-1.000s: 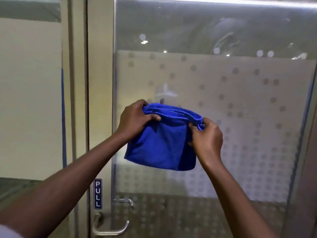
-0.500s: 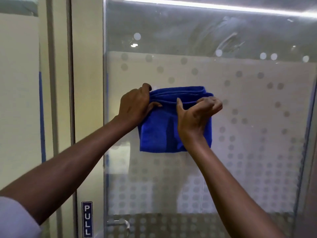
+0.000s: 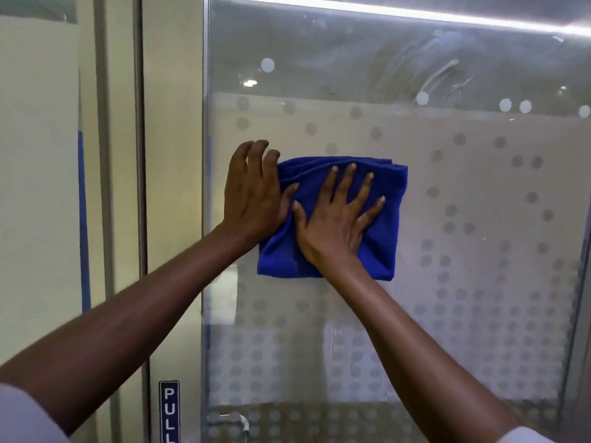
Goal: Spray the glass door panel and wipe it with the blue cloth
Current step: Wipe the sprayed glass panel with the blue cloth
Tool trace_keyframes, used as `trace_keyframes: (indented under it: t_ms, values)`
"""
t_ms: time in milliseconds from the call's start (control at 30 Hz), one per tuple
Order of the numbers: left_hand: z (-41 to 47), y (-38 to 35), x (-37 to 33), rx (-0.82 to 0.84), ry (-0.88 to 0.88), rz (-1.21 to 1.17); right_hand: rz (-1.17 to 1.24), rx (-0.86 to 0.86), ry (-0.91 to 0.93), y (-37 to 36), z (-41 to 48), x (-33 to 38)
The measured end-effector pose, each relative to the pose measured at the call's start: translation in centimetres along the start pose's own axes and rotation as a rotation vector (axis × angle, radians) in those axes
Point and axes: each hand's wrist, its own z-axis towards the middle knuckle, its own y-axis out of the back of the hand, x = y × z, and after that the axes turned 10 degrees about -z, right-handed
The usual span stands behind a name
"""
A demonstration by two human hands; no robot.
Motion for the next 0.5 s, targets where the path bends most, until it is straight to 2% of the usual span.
trace_keyframes:
  t_ms: [167, 300, 500]
  values:
    - [-3.3, 0.0, 1.5, 0.122, 0.030, -0.004, -0.038, 0.000, 0.029, -0.2, 0.0, 0.0]
    - [-5.6, 0.0, 3.0, 0.247, -0.012, 0.137, -0.045, -0.025, 0.059, -1.1, -1.1, -0.5]
    - [-6.3, 0.2, 3.6, 0.240, -0.064, 0.177, -0.049, -0.044, 0.078, -2.5, -4.0, -1.7]
